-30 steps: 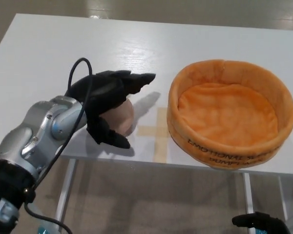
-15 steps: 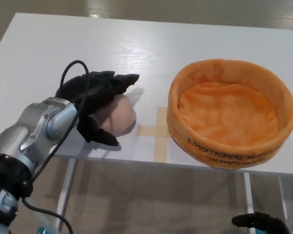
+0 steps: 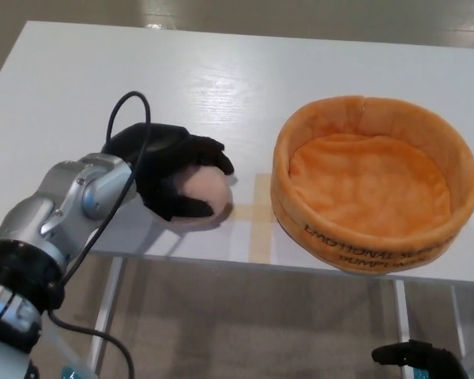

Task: Use the left hand to pick up the pink round toy on the left and place it inside the orange plate on the desk.

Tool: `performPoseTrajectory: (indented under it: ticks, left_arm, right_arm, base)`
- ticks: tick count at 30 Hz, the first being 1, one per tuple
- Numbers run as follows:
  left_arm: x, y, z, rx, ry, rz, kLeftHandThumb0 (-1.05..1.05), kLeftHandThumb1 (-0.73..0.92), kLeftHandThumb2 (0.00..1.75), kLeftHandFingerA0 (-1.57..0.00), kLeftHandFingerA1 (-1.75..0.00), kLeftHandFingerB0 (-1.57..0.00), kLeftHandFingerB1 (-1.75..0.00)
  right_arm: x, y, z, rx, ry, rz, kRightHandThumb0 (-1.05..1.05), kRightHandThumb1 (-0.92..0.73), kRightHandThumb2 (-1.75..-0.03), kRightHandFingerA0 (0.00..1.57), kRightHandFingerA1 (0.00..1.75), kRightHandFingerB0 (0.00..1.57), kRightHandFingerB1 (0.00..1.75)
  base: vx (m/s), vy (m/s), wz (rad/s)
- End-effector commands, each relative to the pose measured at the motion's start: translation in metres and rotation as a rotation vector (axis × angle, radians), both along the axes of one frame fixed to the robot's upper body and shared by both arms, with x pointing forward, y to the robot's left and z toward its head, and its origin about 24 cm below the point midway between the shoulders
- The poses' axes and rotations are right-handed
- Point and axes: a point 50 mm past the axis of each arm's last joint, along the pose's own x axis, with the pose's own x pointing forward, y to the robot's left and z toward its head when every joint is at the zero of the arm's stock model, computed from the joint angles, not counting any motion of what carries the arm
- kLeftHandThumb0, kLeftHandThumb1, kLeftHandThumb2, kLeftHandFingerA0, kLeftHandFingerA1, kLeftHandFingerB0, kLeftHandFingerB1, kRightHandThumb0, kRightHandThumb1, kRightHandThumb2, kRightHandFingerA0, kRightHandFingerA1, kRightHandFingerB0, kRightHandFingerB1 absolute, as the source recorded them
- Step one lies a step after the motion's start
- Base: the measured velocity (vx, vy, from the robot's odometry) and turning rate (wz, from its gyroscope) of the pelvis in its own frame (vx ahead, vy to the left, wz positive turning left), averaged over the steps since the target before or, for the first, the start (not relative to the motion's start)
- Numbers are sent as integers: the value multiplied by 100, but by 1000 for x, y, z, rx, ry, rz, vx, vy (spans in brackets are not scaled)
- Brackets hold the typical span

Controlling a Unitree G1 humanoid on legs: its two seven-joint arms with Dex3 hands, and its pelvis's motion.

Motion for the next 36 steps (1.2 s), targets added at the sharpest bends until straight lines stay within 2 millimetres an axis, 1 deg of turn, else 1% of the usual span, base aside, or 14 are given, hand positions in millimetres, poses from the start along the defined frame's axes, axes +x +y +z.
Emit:
performPoseTrajectory:
  ticks: [1, 2, 3, 14, 16, 20, 21, 23, 24, 25, 26, 29, 30, 36]
  left_arm:
    - [-5, -5, -9, -17, 94, -68, -24, 82, 64, -106, -68, -85, -62]
    - [-5, -6, -9, -13, 91, -73, -24, 82, 64, -106, -68, -85, -62]
    - [-6, -6, -8, -14, 86, -81, -22, 81, 64, -106, -67, -83, -64]
    - [-4, -5, 9, -90, 58, -102, -17, 81, 64, -102, -74, -81, -72]
    - [-2, -4, 20, -91, 22, -104, -19, 82, 64, -95, -74, -76, -61]
    - [3, 0, 39, -156, -49, -81, -20, 82, 64, -103, -84, -85, -64]
    - [5, 2, 45, -157, -108, -71, -24, 75, 66, -87, -125, -88, -61]
    - [6, 3, 54, -156, -193, -60, -24, 78, 68, -80, -130, -85, -68]
    - [7, 3, 59, -164, -212, -58, -23, 81, 68, -72, -151, -82, -70]
    - [8, 2, 62, -169, -224, -57, -23, 81, 68, -72, -151, -82, -70]
    - [9, 0, 71, -187, -247, -64, -21, 80, 67, -79, -148, -83, -62]
    - [8, -3, 81, -212, -275, -74, -21, 80, 67, -79, -148, -83, -62]
    - [9, -5, 85, -225, -280, -83, -23, 81, 71, -77, -157, -80, -80]
    - [10, -34, 116, -254, -354, -151, -22, 79, 73, -84, -157, -87, -76]
  right_arm:
    - [-2, -3, -2, 3, 30, 6, -13, -61, -60, 70, 91, 61, 76]
    - [-2, -3, -2, 6, 30, 5, -13, -61, -60, 70, 91, 61, 76]
    - [-1, -3, -2, 9, 33, 5, -21, -47, -87, 73, 88, 60, 77]
    - [-1, -2, -1, 15, 32, 11, -20, -47, -85, 75, 90, 62, 78]
    - [2, -3, 0, 9, 30, 15, -22, -46, -86, 76, 90, 62, 78]
    - [4, -3, 2, 14, 24, 15, -21, -45, -86, 80, 93, 64, 79]
    - [3, -4, 2, 17, 26, 15, -15, -60, -61, 73, 96, 65, 79]
    - [1, -4, 0, 17, 31, 17, -14, -59, -64, 73, 93, 64, 79]
    - [-1, -5, -1, 14, 31, 21, -15, -59, -64, 75, 95, 64, 79]
    - [-1, -5, -1, 13, 30, 23, -15, -59, -64, 75, 95, 64, 79]
    - [-3, -5, -2, 12, 38, 20, -20, -47, -86, 74, 89, 63, 78]
    - [-5, -5, -4, 10, 51, 17, -20, -47, -86, 74, 89, 63, 78]
    - [-5, -4, -4, 4, 55, 18, -20, -47, -85, 74, 89, 64, 78]
    - [-5, -4, -4, -11, 57, 34, -24, -46, -85, 77, 90, 64, 78]
  base:
    - [0, 0, 0]
    - [0, 0, 0]
    - [0, 0, 0]
    - [0, 0, 0]
    - [0, 0, 0]
    - [0, 0, 0]
    - [0, 0, 0]
    - [0, 0, 0]
    - [0, 0, 0]
    - [0, 0, 0]
    - [0, 0, 0]
    - [0, 0, 0]
    - [0, 0, 0]
    - [0, 0, 1]
